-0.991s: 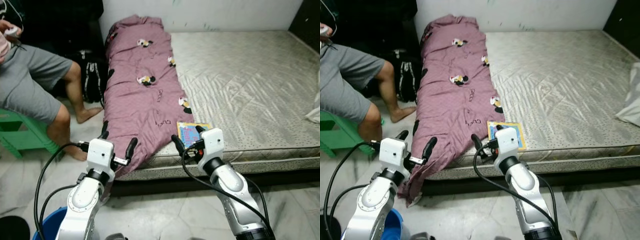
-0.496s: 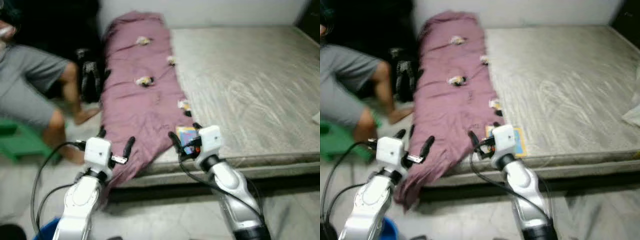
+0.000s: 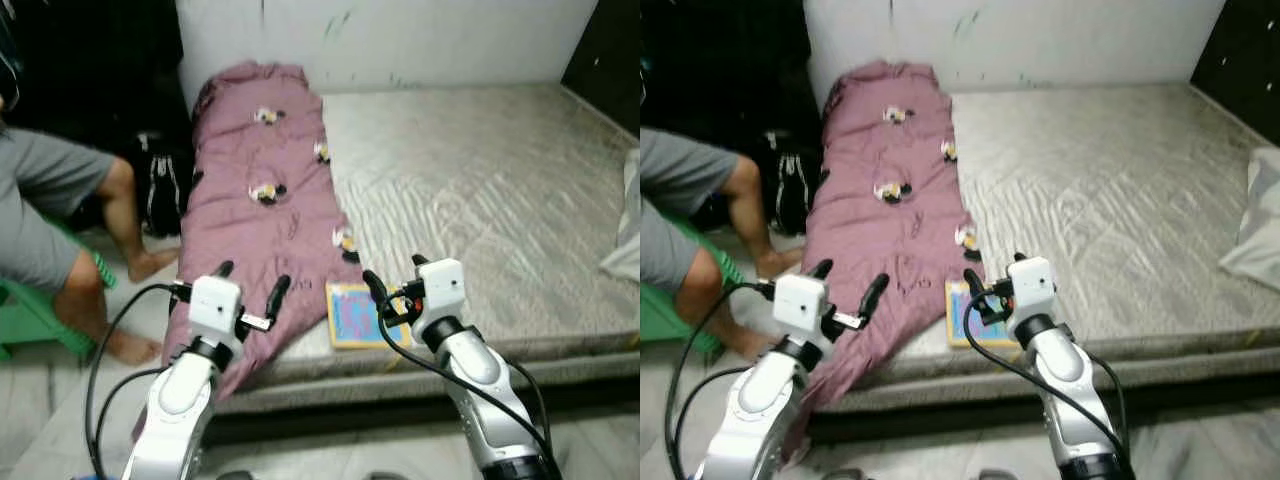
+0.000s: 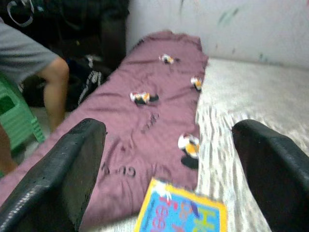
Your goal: Clean up the room
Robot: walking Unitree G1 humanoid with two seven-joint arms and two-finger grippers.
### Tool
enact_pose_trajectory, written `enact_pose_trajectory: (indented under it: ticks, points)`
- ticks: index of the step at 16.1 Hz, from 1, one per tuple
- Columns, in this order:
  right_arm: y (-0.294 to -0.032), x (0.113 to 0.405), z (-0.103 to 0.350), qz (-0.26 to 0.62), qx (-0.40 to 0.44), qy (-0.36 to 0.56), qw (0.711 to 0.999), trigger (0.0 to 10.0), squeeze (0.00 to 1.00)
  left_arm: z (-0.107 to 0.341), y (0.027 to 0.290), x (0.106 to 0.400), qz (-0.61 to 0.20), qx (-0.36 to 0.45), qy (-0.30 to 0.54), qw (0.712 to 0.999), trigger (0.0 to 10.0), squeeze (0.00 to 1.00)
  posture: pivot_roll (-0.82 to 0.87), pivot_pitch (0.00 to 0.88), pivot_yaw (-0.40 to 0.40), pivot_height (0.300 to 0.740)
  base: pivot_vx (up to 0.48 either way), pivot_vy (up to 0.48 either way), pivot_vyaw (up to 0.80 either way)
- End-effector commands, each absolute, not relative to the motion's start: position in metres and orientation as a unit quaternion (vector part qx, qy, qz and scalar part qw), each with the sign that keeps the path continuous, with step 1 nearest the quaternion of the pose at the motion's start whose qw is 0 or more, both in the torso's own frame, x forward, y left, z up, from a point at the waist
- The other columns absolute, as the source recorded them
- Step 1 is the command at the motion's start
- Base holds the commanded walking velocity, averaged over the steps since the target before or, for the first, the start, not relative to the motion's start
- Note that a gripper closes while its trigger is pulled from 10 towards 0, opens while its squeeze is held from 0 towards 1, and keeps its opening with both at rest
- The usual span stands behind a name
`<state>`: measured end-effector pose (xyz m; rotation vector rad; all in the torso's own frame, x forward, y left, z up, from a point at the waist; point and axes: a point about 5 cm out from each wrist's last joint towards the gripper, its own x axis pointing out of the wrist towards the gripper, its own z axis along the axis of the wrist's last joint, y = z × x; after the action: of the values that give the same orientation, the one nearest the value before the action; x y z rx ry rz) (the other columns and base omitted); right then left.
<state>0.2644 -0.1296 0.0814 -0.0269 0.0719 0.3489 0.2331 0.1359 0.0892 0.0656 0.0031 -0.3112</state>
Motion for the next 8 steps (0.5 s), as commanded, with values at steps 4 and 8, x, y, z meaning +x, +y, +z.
enact_pose_trajectory:
  ticks: [4,8]
  points:
    - [-0.1206,0.2709,0.0926,0.172,-0.010,0.008,0.985,10.0,0.00,0.0889,0.1446,0.2333,-0.147,0.038,0.004,0.988,10.0,0.00,-0.03,0.005,-0.011,0.740,0.323,0.000,0.00]
    - [-0.1213,0.2711,0.0913,0.165,-0.013,0.008,0.986,10.0,0.00,0.0884,0.1453,0.2335,-0.147,0.034,0.006,0.988,10.0,0.00,-0.03,0.008,-0.008,0.740,0.328,0.000,0.00]
